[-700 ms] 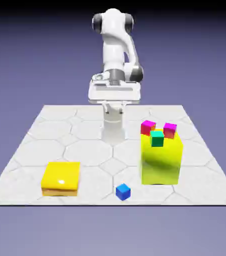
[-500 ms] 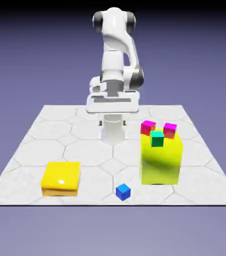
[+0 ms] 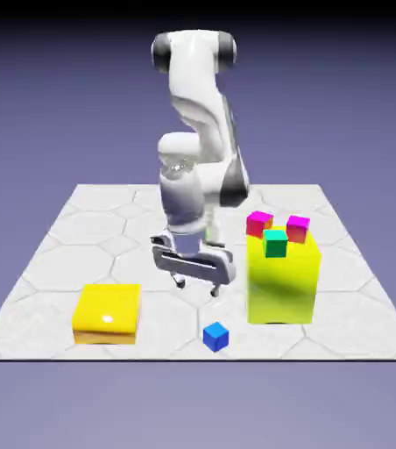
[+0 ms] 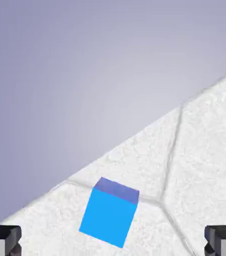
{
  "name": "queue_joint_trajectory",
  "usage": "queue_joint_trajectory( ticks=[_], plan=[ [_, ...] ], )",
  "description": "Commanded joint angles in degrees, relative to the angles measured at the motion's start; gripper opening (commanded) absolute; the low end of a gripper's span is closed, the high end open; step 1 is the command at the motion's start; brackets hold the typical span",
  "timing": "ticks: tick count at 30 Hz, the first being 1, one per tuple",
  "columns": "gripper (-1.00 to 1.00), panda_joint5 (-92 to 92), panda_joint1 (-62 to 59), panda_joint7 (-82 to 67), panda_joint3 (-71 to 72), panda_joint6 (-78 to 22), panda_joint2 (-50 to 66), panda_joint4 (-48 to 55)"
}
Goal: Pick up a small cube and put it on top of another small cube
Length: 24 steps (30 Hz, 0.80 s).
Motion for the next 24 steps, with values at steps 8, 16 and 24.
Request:
queue_joint_trajectory(
  ticks=[8, 16, 24],
  plan=[
    [0.0, 4.07, -4.76, 9.27, 3.91, -11.45, 14.5, 9.83],
    [-1.0, 4.28, -4.0, 8.92, 3.95, -7.81, 17.42, 9.17],
    [-1.0, 16.71, 7.91, 4.28, -2.93, -24.0, 1.88, 10.17]
  ],
)
